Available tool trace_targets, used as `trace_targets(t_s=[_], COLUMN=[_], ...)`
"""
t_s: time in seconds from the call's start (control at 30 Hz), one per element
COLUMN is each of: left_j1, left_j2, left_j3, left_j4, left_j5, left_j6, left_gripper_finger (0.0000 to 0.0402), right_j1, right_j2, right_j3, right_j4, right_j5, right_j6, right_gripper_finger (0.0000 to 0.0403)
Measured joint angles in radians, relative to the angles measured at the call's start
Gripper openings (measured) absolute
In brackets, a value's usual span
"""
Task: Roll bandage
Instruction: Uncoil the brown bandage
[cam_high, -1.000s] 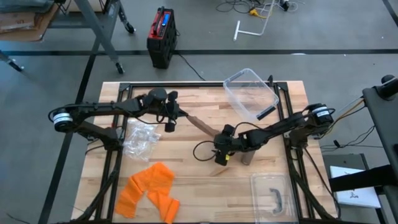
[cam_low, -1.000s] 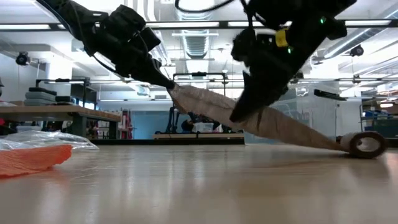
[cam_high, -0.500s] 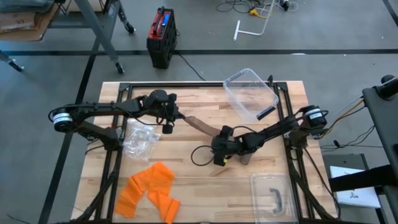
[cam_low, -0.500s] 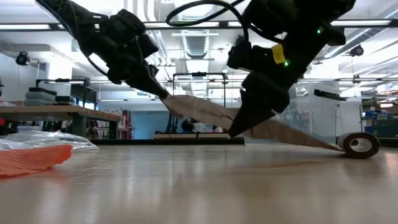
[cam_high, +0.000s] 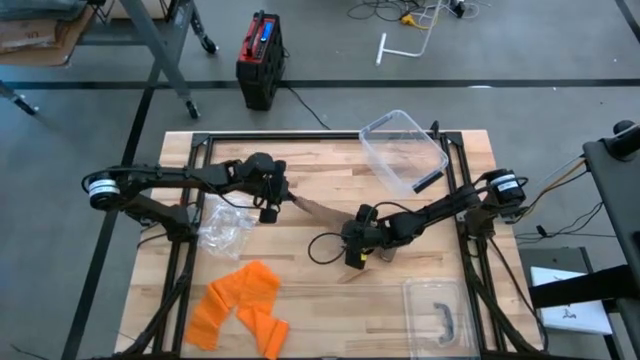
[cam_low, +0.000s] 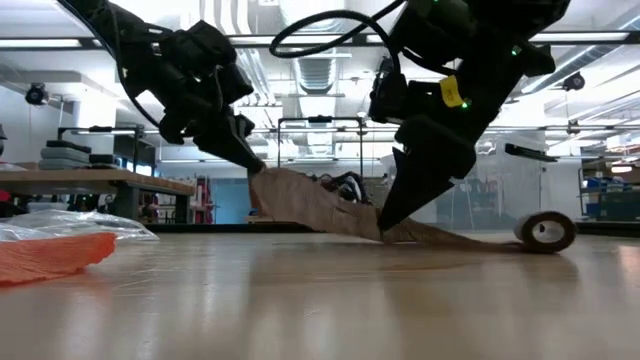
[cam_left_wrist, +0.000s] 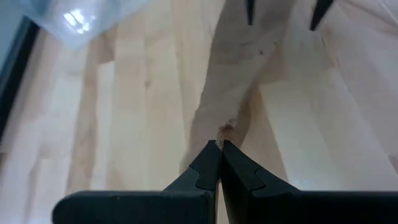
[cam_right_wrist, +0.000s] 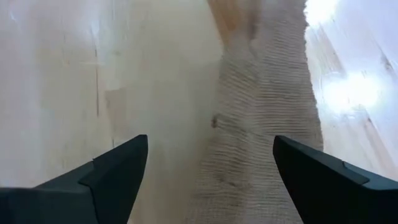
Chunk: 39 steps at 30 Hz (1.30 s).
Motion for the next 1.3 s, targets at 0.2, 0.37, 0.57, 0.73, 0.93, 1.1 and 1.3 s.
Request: trace_targets(t_s=[0.2,0.37,0.57,0.73,0.93,1.1,1.3], left_j1=[-0.03,-0.04,-0.074,-0.103,-0.124,-0.143,-0.158], left_j2=[0.017,0.017,0.032,0.033,0.037,0.135,0.305], left_j3=[-0.001,-0.002,-0.015,-0.034,-0.034,-0.042,-0.043], left_j4=[-0.037,-0.084,-0.13,-0.13,0.014,0.157,0.239], left_j5=[-0.029,-0.029,-0.029,-0.074,-0.088,-0.088,-0.11], left_j6=[-0.009,-0.011,-0.023,-0.045,-0.131,-0.229,-0.27], left_gripper_finger=[0.0,0.0014,0.005,0.0088,0.0119,0.0116,0.0104], right_j1=[0.015,0.047,0.076,0.072,0.052,0.025,0.022], right_j2=[-0.024,-0.079,-0.114,-0.121,-0.121,-0.106,-0.106], right_j3=[0.0,0.0,0.0,0.0,-0.004,-0.011,-0.017], right_j4=[-0.037,-0.166,-0.291,-0.309,-0.305,-0.332,-0.309], right_j5=[0.002,0.002,-0.055,-0.064,-0.024,-0.024,-0.026], right_j6=[0.012,0.056,0.093,0.096,0.113,0.13,0.147], right_gripper_finger=[0.0339,0.0333,0.0336,0.0333,0.0329,0.0326,0.0317])
